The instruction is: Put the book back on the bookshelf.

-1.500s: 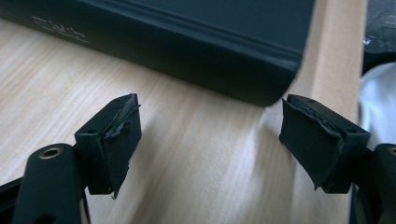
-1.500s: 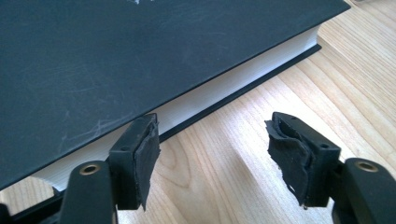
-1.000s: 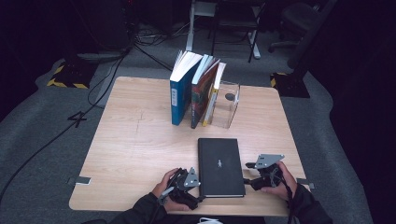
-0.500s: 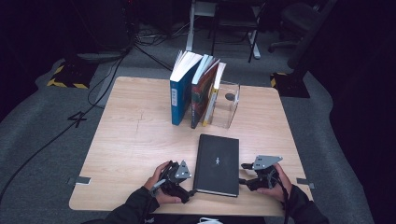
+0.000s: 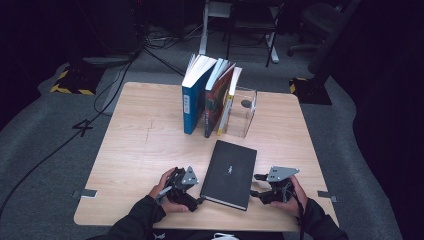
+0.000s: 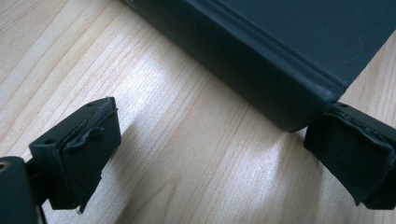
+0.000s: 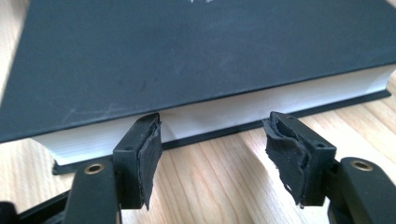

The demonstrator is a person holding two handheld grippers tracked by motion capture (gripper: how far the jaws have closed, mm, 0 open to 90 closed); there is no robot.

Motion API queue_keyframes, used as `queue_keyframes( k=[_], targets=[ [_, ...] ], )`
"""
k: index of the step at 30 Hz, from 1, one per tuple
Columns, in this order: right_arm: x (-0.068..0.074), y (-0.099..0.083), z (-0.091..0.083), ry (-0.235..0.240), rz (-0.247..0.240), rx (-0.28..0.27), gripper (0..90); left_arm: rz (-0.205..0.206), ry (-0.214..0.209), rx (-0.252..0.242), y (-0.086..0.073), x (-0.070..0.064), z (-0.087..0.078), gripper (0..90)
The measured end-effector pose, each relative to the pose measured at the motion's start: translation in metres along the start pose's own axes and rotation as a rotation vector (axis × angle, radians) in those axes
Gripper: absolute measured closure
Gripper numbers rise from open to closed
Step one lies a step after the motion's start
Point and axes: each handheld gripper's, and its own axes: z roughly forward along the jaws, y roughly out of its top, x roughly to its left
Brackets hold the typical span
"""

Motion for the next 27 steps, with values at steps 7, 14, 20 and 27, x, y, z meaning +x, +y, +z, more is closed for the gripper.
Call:
queue_keyframes(
  k=[7, 14, 20, 27],
  targets=[
    [0.002, 0.004, 0.002, 0.002, -0.005, -0.006, 35.5, 0.004, -0.005, 0.0, 0.0, 0.001, 0.0, 3.9],
    [0.004, 0.008, 0.004, 0.002, -0.006, -0.017, 34.4, 0.004, -0.005, 0.0, 0.0, 0.001, 0.0, 4.0],
    [0.008, 0.012, 0.004, -0.008, 0.004, -0.037, 34.3, 0.007, -0.006, -0.003, 0.0, 0.0, 0.0, 4.5],
    [0.011, 0.02, 0.005, -0.02, 0.009, -0.055, 33.1, 0.02, -0.016, -0.008, 0.0, 0.0, 0.0, 6.8]
  ],
)
